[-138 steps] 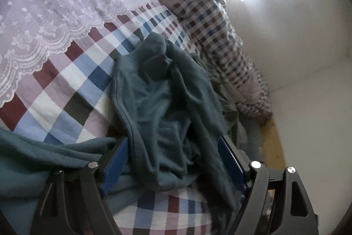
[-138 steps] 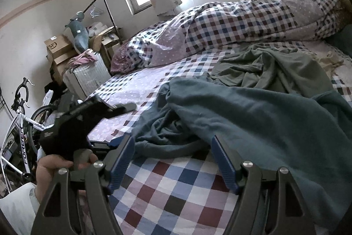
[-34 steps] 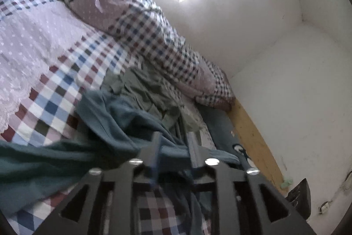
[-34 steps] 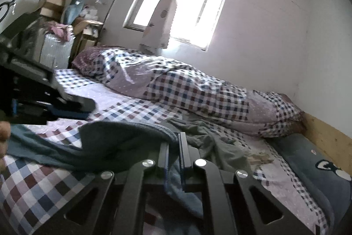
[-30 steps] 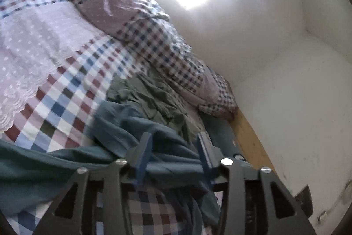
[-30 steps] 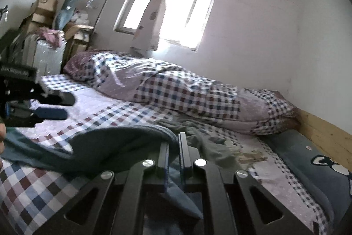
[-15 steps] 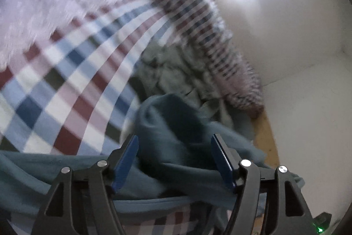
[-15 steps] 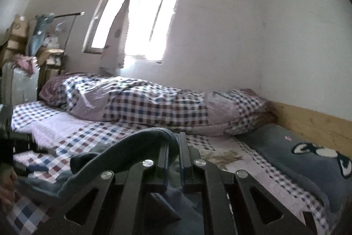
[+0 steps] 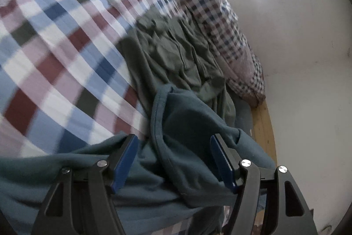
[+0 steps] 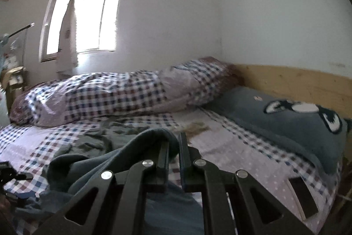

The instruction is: Fold clothes

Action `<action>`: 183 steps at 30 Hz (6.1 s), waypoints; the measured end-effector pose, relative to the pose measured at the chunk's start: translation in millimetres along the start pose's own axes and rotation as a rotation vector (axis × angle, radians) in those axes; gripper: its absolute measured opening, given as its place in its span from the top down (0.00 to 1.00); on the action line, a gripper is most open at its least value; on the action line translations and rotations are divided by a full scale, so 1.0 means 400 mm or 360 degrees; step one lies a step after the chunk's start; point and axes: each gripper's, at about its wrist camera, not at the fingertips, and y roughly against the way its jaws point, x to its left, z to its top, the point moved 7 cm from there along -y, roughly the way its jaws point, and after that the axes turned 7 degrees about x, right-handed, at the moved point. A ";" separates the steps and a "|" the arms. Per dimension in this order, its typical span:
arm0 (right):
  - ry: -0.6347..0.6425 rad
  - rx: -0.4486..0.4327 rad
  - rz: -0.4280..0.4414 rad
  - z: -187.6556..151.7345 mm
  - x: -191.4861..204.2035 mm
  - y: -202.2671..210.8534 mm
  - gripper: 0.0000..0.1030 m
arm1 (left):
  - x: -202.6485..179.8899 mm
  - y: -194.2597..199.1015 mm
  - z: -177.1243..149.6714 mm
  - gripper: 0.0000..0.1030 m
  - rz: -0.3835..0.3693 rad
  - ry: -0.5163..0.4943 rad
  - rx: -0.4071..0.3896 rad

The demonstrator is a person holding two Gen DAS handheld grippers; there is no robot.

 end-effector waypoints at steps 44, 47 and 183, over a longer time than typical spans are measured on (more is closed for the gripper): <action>-0.0336 0.0260 -0.0166 -0.112 -0.380 -0.075 0.94 | -0.095 -0.202 -0.088 0.93 0.0031 -0.0122 0.0018; -0.0342 0.0266 -0.0170 -0.113 -0.381 -0.076 0.94 | -0.116 -0.187 -0.094 0.97 0.0006 -0.0166 -0.0014; -0.0476 0.0311 -0.0175 -0.111 -0.337 -0.118 0.93 | -0.316 -0.110 -0.593 0.66 0.0843 -0.2642 -0.0310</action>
